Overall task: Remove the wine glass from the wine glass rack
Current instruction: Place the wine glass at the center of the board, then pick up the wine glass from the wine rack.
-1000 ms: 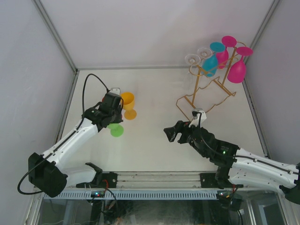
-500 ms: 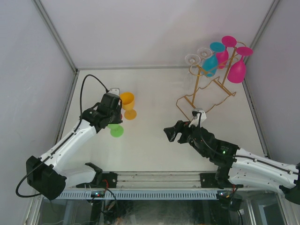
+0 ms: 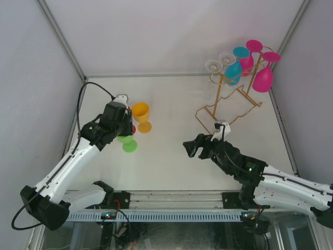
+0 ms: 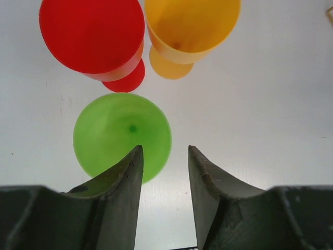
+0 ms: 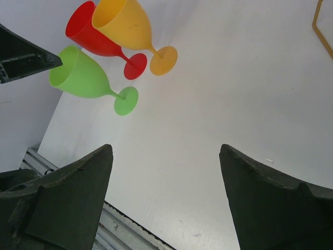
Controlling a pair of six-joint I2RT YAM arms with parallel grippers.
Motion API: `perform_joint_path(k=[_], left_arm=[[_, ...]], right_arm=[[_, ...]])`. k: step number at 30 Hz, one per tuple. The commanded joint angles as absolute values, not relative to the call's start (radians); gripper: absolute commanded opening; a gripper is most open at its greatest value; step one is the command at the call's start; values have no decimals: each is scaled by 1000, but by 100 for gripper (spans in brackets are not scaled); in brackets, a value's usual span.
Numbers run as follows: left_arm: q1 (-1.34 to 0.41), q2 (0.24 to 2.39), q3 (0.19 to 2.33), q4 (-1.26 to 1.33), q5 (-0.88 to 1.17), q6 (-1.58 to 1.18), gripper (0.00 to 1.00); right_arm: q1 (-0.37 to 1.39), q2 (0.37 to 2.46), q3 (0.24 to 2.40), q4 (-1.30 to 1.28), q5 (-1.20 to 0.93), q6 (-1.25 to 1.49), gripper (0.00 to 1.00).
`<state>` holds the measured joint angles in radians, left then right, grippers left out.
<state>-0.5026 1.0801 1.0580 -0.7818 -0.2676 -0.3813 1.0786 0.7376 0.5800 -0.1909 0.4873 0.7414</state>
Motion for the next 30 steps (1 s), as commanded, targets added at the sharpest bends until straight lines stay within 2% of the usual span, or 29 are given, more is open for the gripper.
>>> perform_joint_path(k=[1,4,8,12,16,26,30], left_arm=[[-495,1009,1142,-792,-236,-375,46],[-495,974,1146,-792,-227,-380,51],[-495,921,1144,-782,-232,-394,67],[-494,854,1121,-755,-245,-410,88],[-495,799,1103,-732,-265,-423,99],[-495,701,1058,-700,-386,-492,100],[-494,648,1040,-701,-382,-486,100]], right_arm=[[1064,710,615,-167,489,698,83],[1053,693,615,-166,490,689,83],[1032,659,617,-158,483,636,84],[996,629,643,-168,470,576,85],[957,620,706,-199,448,499,86],[875,664,945,-252,528,253,97],[793,709,1058,-277,571,172,99]])
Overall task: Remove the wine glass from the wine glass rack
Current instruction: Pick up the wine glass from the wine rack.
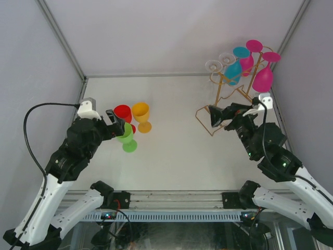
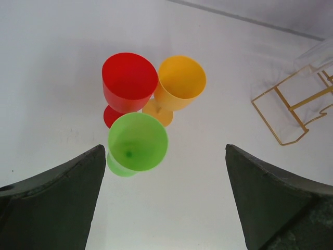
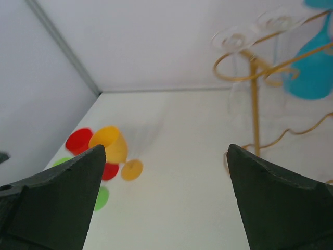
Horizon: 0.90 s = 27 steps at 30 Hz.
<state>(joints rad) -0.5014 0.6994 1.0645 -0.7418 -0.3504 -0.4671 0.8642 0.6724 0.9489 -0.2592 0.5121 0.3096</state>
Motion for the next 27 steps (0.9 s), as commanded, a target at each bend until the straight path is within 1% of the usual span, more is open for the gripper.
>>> perform_joint_path(k=[1,5,9,12,13,15,16,20,23,27], left_arm=[[-495,637,1034,-696,-375,-480,100],[-495,591,1012,-679,-326,-454,100],[-495,576,1011,-686,-297,-470,100],[-495,581,1015,-694,-258,-473,100],[-494,580,1015,-697,-251,-475,100],[-494,582,1015,-700,-235,-475,100],[-494,581,1015,-701,-227,-476,100],[-495,575,1006,-703,-202,-477,100],[-495,568,997,-704,-197,-477,100],[-495,567,992,-704,-189,-471,100]], right_arm=[[762,724,1088,-289,562,161,100],[566,789,1216,-350,497,165,100],[316,883,1362,-442,329,238,100],[63,964,1470,-504,138,384,97],[-25,996,1499,-518,40,433,95],[-169,1069,1553,-536,-126,518,92],[-224,1111,1577,-546,-174,559,90],[-349,1245,1637,-546,-260,678,84],[-378,1314,1647,-502,-256,738,79],[-385,1384,1636,-422,-245,777,77]])
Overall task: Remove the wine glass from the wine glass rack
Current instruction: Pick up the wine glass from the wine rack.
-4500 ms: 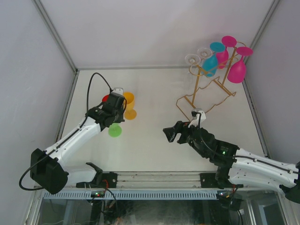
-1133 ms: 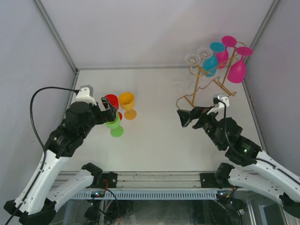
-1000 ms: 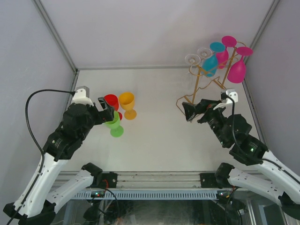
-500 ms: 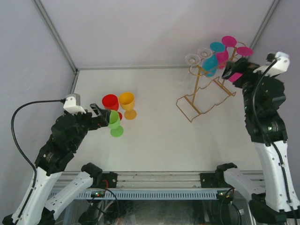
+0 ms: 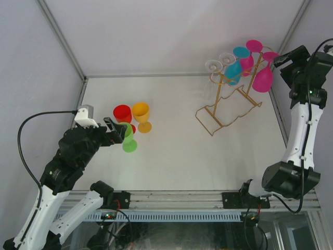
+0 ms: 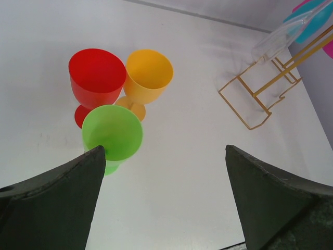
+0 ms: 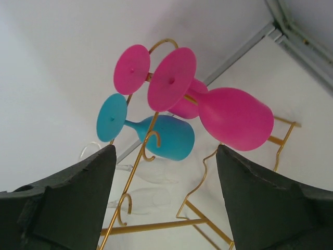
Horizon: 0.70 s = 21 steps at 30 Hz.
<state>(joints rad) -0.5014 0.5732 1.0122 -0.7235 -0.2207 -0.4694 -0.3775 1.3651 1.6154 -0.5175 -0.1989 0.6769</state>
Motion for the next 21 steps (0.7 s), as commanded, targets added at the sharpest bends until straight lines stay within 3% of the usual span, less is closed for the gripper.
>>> perform_joint_path(k=[1,14,21], left_arm=[[-494,569,994,-705,-184,-465,100],[-495,576,996,-715,-204,-445,100],[-494,583,995,-715,-204,-436,100]], right_arm=[[-387,1404,1635,-401,-236,787,76],[-383,1551,1637,-225,-117,810,62],[-385,1619,1676,-224,-122,826,61]])
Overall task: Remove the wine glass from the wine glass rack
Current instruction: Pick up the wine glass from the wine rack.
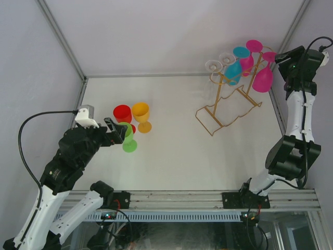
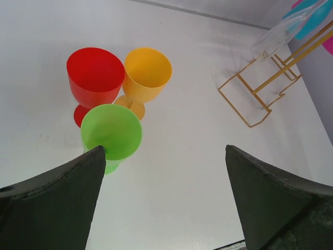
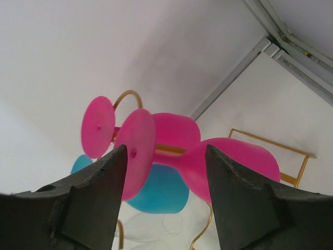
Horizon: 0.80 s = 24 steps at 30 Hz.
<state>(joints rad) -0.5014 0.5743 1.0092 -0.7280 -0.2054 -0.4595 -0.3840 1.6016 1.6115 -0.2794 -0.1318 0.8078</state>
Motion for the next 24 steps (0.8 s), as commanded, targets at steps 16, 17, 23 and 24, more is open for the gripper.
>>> perform_joint_path(k=[16,17,23,24], left_arm=[[-495,606,996,-714,-192,-423,100],[-494,609,998,-715,-190,-422,100],[-495,609,1000,-715,-189,-419,100],[-494,609,1000,-715,-189,-419,100]], right_arm=[[-382,1713,1758,-235,-151,832,44],[-383,1713,1758,-236,-146,835,42],[-386,1723,1765,-228,-163,834,28],[-387,1725,1770,-231,-167,830,27]])
